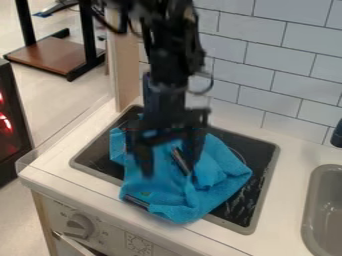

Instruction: Unfold the cloth from right to left

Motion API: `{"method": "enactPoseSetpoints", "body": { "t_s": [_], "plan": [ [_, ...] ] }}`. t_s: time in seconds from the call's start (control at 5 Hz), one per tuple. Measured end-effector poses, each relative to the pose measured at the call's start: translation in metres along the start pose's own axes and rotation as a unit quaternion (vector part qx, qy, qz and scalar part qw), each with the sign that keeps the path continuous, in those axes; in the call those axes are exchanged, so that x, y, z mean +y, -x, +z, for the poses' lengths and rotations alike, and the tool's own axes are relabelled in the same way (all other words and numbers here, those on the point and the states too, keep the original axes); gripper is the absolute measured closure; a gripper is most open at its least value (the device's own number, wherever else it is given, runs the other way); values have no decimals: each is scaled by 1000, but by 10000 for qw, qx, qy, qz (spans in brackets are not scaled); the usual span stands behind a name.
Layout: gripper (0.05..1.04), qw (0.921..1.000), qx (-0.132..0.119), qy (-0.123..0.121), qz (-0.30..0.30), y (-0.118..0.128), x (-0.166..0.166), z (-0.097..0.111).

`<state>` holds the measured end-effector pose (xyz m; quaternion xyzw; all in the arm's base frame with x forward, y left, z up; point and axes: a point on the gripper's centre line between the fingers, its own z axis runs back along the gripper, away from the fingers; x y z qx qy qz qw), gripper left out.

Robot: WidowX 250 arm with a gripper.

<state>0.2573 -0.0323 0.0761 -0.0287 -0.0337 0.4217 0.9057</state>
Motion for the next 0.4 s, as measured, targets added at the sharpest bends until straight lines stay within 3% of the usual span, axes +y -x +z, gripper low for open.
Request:
{"method": "enactPoseSetpoints", "body": {
  "t_s": [0.4],
  "plan": [
    [85,9999,8,146,-88,-1,-6,9]
  ]
}}
